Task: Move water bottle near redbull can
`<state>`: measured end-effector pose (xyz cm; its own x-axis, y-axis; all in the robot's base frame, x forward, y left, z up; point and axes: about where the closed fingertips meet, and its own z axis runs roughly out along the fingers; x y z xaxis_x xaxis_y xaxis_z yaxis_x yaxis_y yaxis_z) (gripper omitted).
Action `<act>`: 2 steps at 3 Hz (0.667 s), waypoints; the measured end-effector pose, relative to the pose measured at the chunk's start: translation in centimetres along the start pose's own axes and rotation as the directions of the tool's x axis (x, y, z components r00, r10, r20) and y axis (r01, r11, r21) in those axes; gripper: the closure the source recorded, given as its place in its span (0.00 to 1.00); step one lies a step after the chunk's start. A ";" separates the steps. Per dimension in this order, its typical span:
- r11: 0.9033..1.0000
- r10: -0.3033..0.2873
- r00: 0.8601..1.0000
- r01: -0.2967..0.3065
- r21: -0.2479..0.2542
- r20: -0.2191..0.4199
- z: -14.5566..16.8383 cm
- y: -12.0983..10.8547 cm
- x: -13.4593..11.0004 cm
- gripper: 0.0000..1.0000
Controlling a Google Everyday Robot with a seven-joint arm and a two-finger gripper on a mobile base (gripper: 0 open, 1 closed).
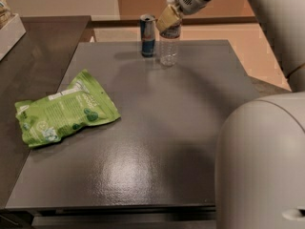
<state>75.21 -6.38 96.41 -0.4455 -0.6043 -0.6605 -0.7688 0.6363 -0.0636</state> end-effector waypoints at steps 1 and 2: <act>1.000 0.022 1.000 -0.022 -0.002 -0.005 0.9 -0.6 -0.1 0.63; 1.000 0.027 1.000 -0.027 -0.011 -0.007 1.4 -0.8 -0.2 0.40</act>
Offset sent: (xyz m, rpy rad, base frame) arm 0.0218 -0.0029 -0.0022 0.0182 0.0244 -0.0155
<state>76.57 -6.15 95.51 -0.4694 -0.5905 -0.6565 -0.7616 0.6470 -0.0375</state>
